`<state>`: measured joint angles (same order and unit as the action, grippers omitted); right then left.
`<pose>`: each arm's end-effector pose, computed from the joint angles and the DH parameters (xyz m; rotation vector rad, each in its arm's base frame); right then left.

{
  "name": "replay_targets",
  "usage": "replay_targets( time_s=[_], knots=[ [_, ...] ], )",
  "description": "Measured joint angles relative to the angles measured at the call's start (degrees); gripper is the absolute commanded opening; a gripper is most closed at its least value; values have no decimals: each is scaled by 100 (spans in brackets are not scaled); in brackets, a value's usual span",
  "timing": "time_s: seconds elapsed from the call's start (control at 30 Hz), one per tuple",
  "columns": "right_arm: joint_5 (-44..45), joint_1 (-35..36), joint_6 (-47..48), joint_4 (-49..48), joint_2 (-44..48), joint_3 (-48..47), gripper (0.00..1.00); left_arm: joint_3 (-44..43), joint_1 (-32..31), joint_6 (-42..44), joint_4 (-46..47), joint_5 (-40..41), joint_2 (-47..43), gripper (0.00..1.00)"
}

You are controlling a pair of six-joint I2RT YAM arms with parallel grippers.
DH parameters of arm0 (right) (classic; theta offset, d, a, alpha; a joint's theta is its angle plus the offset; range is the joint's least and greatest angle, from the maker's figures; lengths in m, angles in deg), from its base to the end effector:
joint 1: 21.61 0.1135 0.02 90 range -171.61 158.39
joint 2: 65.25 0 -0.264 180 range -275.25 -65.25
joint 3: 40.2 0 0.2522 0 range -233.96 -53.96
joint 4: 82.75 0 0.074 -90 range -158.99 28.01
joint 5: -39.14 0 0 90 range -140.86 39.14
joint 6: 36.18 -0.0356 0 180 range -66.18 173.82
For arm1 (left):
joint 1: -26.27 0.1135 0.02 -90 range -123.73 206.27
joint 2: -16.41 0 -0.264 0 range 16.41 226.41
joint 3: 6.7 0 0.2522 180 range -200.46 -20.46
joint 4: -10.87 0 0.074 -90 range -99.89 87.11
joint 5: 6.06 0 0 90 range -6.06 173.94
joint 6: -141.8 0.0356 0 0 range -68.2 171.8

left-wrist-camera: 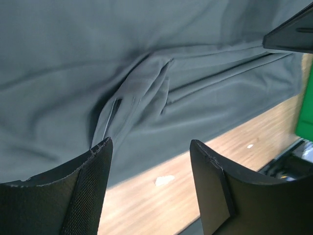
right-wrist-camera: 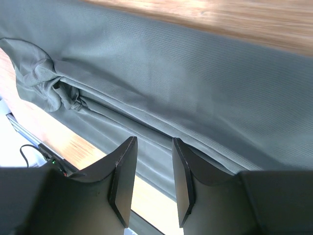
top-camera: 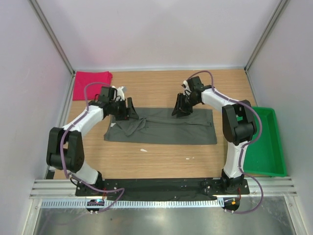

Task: Fold and stack the t-shirts
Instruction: Fold the tshirt

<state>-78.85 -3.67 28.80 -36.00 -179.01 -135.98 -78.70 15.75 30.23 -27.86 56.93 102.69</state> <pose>0.3861 0.1426 0.1819 0.0166 2.7852 0.8732 0.3027 -0.0727 0.2303 -0.0413 2.5378 -0.8179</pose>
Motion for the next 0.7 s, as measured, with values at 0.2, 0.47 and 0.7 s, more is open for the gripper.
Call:
replay_targets(
  time_s=[0.2, 0.47, 0.7],
  knots=[
    [9, -225, 142, 42, 256, 232, 41, -662, -426, 426, 181, -7, 999, 66],
    [-52, -605, 271, 81, 487, 664, 40, -990, -763, 1036, 138, 527, 1513, 60],
    [-116, -719, 321, 90, 501, 752, 41, -1029, -999, 1182, 122, 892, 1582, 41]
  ],
)
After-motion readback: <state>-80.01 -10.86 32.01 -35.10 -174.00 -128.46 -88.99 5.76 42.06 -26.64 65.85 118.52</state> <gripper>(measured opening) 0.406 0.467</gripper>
